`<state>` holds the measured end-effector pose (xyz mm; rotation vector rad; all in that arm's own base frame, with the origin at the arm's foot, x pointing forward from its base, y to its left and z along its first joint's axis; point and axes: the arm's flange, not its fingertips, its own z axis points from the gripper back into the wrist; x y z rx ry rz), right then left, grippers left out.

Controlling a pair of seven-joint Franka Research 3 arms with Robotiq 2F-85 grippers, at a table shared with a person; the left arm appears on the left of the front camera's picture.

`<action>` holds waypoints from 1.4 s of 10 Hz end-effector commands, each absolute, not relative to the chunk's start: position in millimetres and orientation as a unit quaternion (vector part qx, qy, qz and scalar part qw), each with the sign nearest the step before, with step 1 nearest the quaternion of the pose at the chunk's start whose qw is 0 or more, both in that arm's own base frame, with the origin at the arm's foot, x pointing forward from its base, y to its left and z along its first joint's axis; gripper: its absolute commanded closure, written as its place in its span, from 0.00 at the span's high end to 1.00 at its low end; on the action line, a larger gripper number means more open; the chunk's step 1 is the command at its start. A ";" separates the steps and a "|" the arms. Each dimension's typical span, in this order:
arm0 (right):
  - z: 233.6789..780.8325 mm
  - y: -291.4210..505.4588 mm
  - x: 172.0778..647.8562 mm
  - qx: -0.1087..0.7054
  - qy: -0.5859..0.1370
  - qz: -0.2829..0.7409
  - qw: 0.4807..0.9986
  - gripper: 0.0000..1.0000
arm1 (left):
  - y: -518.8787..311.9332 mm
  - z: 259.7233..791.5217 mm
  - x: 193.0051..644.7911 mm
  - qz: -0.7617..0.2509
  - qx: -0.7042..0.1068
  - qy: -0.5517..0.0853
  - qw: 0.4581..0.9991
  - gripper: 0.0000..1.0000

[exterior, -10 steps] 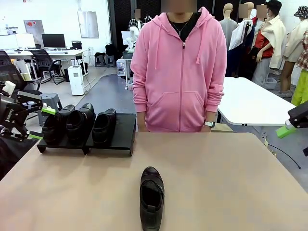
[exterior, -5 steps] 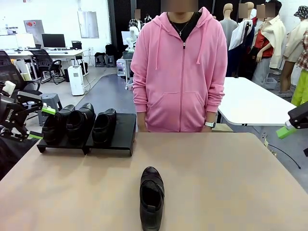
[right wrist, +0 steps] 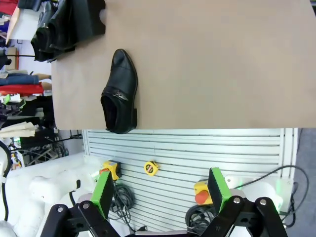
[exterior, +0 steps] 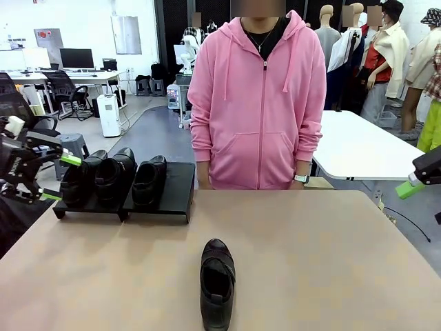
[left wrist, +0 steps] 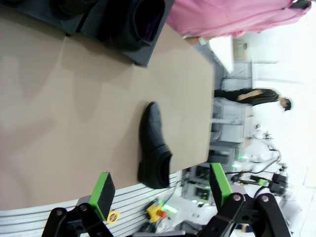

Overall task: Organize the shoes by placing them on the stand.
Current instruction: Place the Shoe from the middle of the table onto the Shoes Stand.

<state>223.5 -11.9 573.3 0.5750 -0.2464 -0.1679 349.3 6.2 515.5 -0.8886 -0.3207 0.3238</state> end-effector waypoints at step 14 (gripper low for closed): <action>576.4 -14.1 223.0 0.295 -0.123 -0.070 0.945 1.00 | -367.7 422.8 290.6 0.045 -0.071 -0.106 0.991 1.00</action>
